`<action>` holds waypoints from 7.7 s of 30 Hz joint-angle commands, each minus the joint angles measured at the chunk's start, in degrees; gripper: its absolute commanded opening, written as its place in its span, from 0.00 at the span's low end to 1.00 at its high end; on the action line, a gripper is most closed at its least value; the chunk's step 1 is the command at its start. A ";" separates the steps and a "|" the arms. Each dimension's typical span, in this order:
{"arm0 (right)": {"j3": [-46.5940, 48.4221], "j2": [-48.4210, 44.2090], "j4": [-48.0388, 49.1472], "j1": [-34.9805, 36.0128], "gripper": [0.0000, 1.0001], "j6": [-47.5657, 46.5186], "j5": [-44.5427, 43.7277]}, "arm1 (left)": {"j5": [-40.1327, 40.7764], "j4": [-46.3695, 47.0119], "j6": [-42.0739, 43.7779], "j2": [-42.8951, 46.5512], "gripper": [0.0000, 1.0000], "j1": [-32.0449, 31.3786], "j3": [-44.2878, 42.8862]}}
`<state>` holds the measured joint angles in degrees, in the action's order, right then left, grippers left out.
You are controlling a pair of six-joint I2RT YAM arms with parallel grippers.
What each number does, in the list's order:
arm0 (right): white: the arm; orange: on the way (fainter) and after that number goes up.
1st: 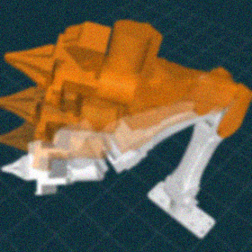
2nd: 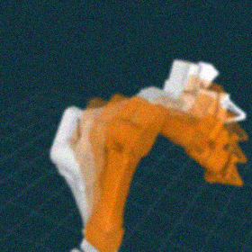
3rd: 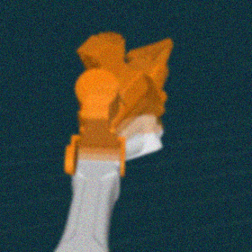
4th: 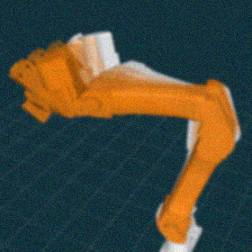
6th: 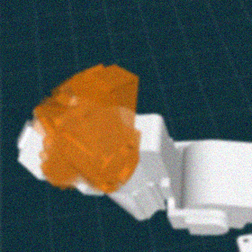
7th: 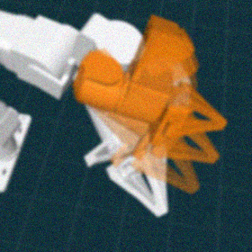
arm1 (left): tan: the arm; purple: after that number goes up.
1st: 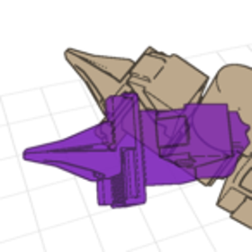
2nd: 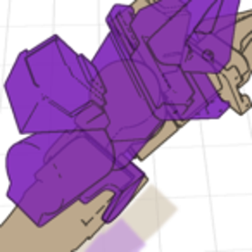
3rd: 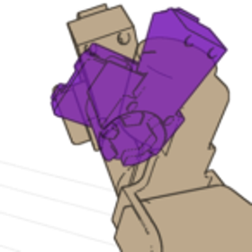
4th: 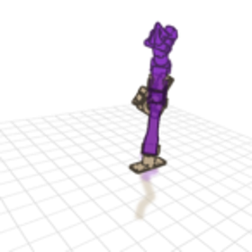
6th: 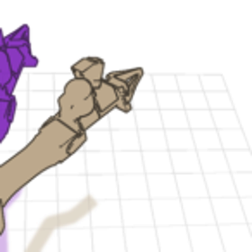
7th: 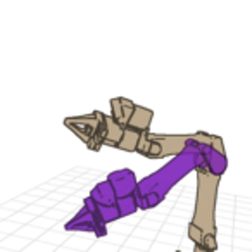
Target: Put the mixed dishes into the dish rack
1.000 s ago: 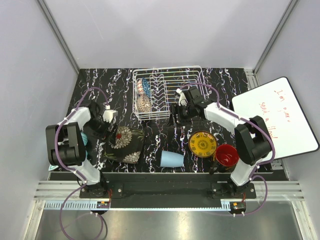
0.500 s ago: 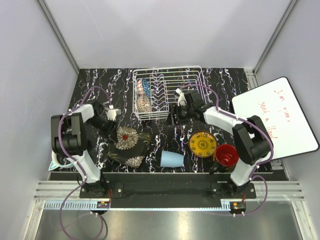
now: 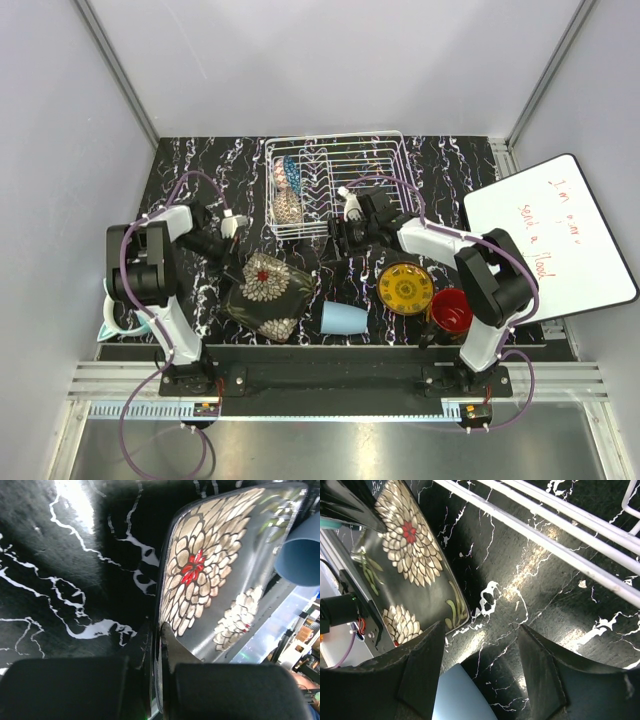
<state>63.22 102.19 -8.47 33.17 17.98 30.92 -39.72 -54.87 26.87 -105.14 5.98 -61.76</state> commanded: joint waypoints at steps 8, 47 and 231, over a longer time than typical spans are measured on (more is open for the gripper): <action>2.17 -6.73 -2.87 0.23 0.68 -3.04 -7.36 | 1.66 -8.14 7.13 8.72 0.00 5.44 -14.43; -7.57 -42.41 -6.21 -6.27 0.67 5.31 -39.97 | 23.37 -14.47 8.99 15.33 0.00 -16.61 -58.80; -16.81 -47.96 -10.96 -8.91 0.68 11.11 -40.85 | 39.63 21.74 13.56 -13.86 0.94 -38.06 -59.44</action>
<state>45.76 55.48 -19.81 24.69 28.40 -8.14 -0.45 -34.81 39.86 -118.63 -32.29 -118.78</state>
